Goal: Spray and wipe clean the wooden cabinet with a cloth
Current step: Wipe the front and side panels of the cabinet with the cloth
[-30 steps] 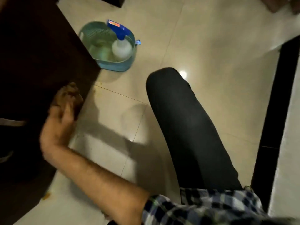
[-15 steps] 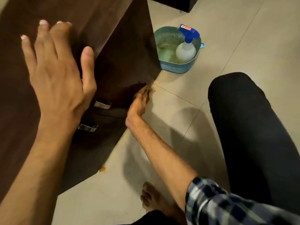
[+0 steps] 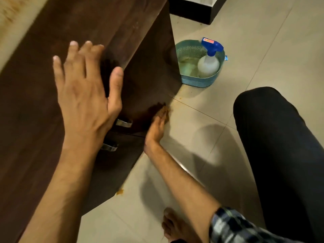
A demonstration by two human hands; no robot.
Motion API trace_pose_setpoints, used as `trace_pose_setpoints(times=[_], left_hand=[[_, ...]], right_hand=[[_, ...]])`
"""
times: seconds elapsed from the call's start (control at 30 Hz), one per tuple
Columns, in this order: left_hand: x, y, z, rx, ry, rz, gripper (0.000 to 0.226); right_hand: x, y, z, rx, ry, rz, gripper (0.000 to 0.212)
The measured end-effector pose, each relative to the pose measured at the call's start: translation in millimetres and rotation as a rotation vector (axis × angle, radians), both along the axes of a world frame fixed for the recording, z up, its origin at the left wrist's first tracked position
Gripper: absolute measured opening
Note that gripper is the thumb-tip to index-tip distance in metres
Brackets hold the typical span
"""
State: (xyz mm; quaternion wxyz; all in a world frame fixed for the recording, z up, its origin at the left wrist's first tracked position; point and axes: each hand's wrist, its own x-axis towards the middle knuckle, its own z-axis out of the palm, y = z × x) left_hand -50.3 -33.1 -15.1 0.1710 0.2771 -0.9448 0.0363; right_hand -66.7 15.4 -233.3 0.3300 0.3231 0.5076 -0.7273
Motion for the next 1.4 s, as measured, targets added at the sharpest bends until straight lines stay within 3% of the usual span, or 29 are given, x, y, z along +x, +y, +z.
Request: trace_pose_setpoints(times=[0.1,0.17,0.27,0.37,0.43,0.6,0.67,0.73,0.83,1.07,1.3,1.4], left_hand=[[-2,0,1,-0.022,-0.016,-0.011,0.063],[-1,-1,-1,-0.032,-0.006,-0.013,0.061],[-2,-4,0,-0.023,0.021,-0.017,0.054],[-1,1,5,-0.092,0.026,-0.007,0.050],[1,3,3,-0.162,-0.025,-0.045,0.049],[37,0,10,-0.103,-0.057,0.015,0.052],[51,-1,12,-0.056,-0.079,0.041,0.058],[71,0,14,-0.057,-0.129,0.072,0.062],[99,0,15,-0.022,-0.155,0.135,0.068],[156,0,15,0.022,-0.195,0.314,0.081],[164,4,12,-0.025,-0.224,0.342,0.076],[167,4,12,-0.035,-0.191,0.361,0.071]], right_hand=[[8,9,5,-0.030,-0.027,0.027,0.055],[20,14,45,-0.111,0.201,0.044,0.059],[45,25,88,-0.193,0.712,0.138,0.063],[49,26,84,-0.149,0.894,0.191,0.066],[47,21,61,-0.121,0.812,0.198,0.065],[45,12,27,-0.030,0.169,0.111,0.064],[47,2,8,-0.018,-0.043,0.027,0.056],[54,-6,-16,-0.023,-0.150,0.012,0.066],[58,-17,-59,-0.057,-0.193,0.067,0.078],[73,18,47,-0.061,-0.272,0.227,0.046],[57,52,151,-0.179,-0.168,0.363,0.014],[57,65,176,-0.175,-0.051,0.493,0.012]])
